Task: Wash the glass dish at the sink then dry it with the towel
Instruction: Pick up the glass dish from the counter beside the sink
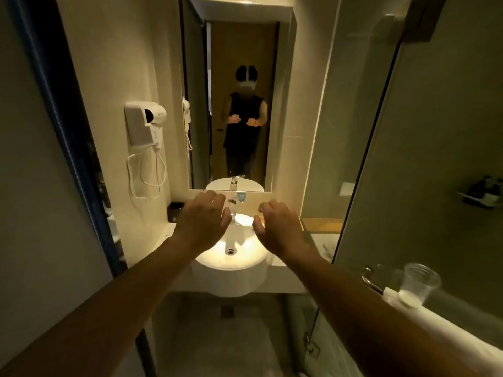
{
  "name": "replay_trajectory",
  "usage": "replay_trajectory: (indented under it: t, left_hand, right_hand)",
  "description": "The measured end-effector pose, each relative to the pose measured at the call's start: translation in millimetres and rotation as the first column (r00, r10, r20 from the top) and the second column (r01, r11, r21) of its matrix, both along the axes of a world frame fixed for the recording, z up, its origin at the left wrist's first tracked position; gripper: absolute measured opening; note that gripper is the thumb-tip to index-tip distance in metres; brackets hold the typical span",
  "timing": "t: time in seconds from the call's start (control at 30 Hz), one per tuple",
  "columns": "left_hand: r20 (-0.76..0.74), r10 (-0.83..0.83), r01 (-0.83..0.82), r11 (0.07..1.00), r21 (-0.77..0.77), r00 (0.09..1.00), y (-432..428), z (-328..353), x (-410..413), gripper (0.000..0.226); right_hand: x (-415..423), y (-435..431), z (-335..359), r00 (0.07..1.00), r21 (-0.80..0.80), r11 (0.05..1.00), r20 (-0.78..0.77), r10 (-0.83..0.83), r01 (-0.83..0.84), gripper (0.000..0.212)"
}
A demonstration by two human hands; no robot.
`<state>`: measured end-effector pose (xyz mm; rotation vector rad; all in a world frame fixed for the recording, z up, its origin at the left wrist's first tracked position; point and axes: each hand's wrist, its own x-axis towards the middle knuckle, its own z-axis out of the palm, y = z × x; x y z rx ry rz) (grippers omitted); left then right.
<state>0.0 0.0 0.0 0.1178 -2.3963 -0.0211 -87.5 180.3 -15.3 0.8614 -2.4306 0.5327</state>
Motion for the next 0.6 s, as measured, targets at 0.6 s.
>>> replay_trajectory:
  t: [0.6]
  left_hand:
    - [0.319, 0.081, -0.090, 0.996, 0.012, 0.944, 39, -139, -6, 0.039]
  right_hand:
    - [-4, 45, -120, 0.948, 0.074, 0.997, 0.318, 0.010, -0.036, 0.028]
